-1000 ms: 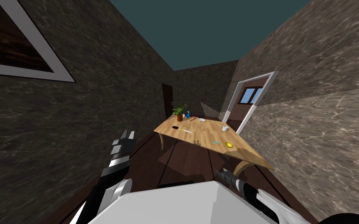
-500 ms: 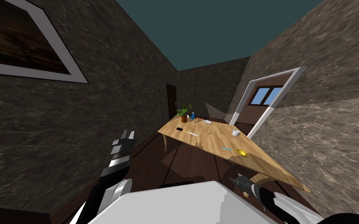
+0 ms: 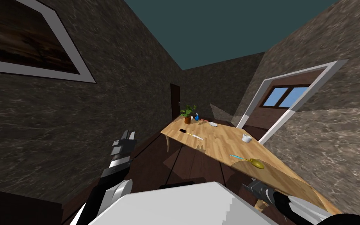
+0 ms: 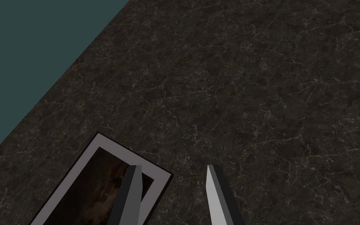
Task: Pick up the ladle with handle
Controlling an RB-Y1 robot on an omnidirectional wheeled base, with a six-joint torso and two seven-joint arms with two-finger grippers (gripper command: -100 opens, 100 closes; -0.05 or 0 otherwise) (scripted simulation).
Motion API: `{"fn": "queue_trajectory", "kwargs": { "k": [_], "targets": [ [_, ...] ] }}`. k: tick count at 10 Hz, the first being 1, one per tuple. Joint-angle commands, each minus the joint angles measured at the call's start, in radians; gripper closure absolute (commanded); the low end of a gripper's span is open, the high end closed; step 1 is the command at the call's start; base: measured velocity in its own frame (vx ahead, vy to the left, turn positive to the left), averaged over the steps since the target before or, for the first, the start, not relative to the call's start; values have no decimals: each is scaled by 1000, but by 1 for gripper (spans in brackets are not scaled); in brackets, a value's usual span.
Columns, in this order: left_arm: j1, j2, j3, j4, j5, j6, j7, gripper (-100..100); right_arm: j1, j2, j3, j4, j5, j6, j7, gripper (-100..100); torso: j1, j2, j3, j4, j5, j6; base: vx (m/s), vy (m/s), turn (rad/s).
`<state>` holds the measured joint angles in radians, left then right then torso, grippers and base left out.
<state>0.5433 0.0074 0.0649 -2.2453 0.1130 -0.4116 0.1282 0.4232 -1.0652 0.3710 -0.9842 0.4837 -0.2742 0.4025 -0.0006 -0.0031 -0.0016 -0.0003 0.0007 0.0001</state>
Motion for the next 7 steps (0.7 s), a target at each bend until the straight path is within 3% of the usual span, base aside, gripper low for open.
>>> {"fn": "queue_trajectory", "kwargs": {
  "k": [1, 3, 7],
  "targets": [
    [0, 0, 0, 0, 0, 0, 0, 0, -4, 2, -6, 35, 7, -5, 14, -100, 0, 0, 0, 0, 0, 0, 51, -19, 73],
    [0, 0, 0, 0, 0, 0, 0, 0, 12, -20, -9, 85, 33, 21, 37, -100, 0, 1, 0, 0, 0, 0, 56, -42, 212],
    [0, 0, 0, 0, 0, 0, 0, 0, 25, -25, -14, 109, 48, 39, 51, -100, -5, 2, 1, 0, -1, 0, 39, -81, 91]
  ]
}}
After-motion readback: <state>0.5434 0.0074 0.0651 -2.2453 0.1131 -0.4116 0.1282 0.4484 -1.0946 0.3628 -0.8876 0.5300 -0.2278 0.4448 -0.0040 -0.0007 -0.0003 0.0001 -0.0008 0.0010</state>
